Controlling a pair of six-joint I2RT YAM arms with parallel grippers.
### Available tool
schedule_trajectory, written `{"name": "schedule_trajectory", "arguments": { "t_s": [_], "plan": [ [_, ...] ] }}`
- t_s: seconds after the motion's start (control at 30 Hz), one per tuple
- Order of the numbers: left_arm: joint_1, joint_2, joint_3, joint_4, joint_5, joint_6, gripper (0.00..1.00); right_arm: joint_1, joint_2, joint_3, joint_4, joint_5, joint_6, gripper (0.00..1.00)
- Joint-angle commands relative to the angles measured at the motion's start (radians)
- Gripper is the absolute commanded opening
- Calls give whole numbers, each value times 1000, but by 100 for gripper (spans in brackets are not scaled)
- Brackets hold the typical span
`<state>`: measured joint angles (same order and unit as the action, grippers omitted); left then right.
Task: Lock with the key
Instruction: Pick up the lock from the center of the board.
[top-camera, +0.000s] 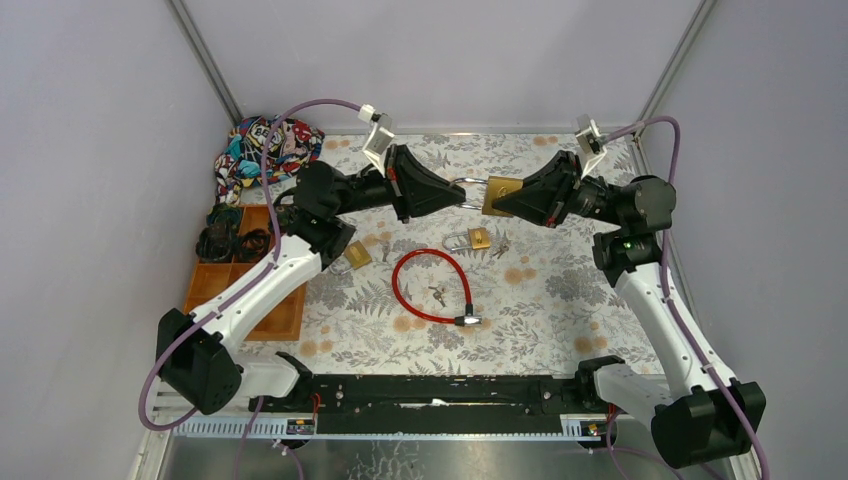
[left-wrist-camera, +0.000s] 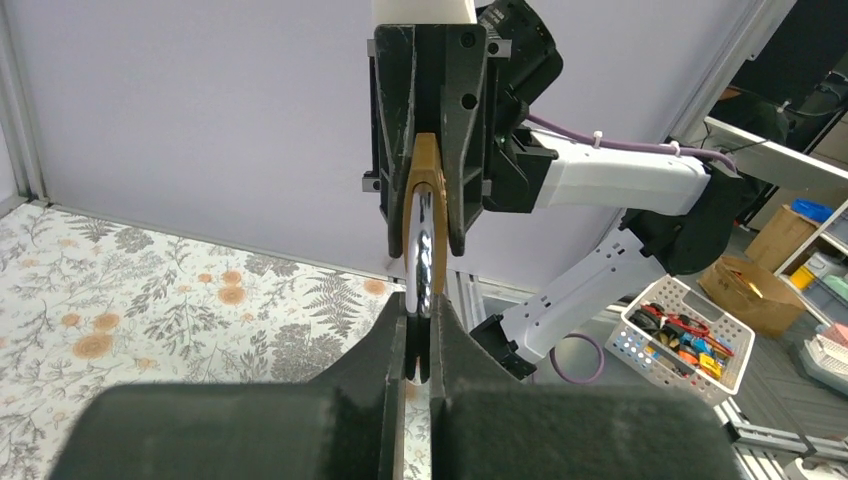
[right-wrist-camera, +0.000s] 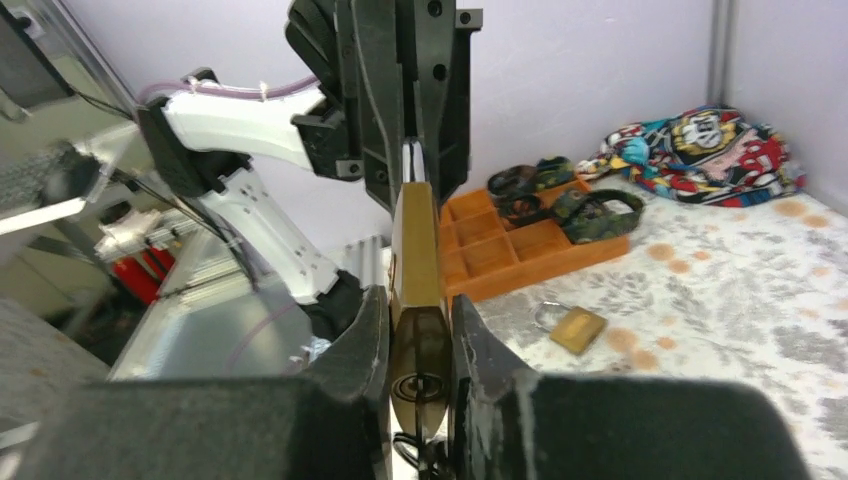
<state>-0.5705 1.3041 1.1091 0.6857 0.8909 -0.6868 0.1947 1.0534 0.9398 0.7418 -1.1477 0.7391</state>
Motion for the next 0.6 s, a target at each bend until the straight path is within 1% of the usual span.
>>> {"name": "schedule_trajectory", "arguments": {
  "t_s": [0.0,0.07,0.1,0.13,0.17,0.2,0.3,0.37,0.47,0.5,0.57],
  "plan": [
    [-22,-41,8,144,-14,1,0,-5,-20,51,62,50,33,0],
    [-30,-48,-5,142,-9,20,0,-4,-22,61,61,42,36,0],
    [-31,-52,-10,139,-6,25,10,-5,-21,70,58,31,40,0],
    [-31,-57,-15,129,-2,34,24,-8,-19,83,49,11,36,0],
    [-28,-64,-20,121,0,51,32,-12,-16,98,32,-12,29,0],
    [-20,-73,-27,115,4,69,37,-18,-11,117,4,-38,16,0],
    [17,-92,-26,81,25,100,45,-27,9,180,-110,-129,-39,0],
    [38,-100,-14,28,42,133,45,-32,16,213,-156,-178,-64,0],
    [43,-113,2,-108,54,236,47,-34,22,260,-249,-192,-130,0],
    [43,-114,2,-129,56,242,48,-34,24,267,-267,-193,-145,0],
    [37,-107,7,-129,63,223,49,-34,27,265,-250,-188,-135,0]
  ]
}}
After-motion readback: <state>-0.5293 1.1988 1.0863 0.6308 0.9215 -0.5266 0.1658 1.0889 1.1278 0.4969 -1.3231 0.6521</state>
